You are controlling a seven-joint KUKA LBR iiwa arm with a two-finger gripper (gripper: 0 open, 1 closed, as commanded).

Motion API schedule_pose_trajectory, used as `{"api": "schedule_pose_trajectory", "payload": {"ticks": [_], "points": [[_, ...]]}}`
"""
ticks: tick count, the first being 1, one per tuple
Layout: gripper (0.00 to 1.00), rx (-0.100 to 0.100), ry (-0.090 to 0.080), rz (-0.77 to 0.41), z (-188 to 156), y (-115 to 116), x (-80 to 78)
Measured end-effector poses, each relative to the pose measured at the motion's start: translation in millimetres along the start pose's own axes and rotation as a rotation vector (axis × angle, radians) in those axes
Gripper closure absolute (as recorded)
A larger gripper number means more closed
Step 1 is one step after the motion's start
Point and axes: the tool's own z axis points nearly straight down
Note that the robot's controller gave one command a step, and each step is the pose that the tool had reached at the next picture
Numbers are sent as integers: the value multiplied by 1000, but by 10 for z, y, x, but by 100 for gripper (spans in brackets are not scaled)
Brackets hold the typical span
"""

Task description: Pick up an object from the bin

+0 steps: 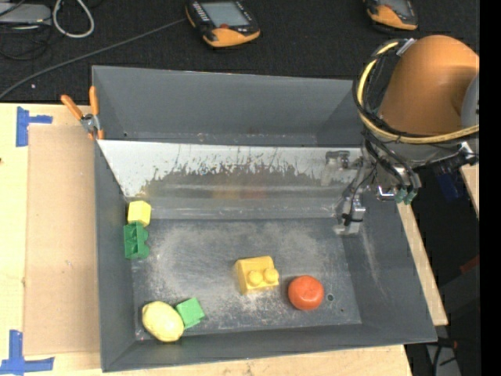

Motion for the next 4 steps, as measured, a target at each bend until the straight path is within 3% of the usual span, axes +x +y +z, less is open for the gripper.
{"api": "schedule_pose_trajectory", "payload": {"ticks": [1, 2, 3, 4], "points": [[0, 1, -8, -2, -47, 5, -7], [0, 1, -6, -31, 654, 544, 193], [0, 2, -3, -280, 821, 728, 450], [0, 1, -5, -334, 1125, 565, 485]]}}
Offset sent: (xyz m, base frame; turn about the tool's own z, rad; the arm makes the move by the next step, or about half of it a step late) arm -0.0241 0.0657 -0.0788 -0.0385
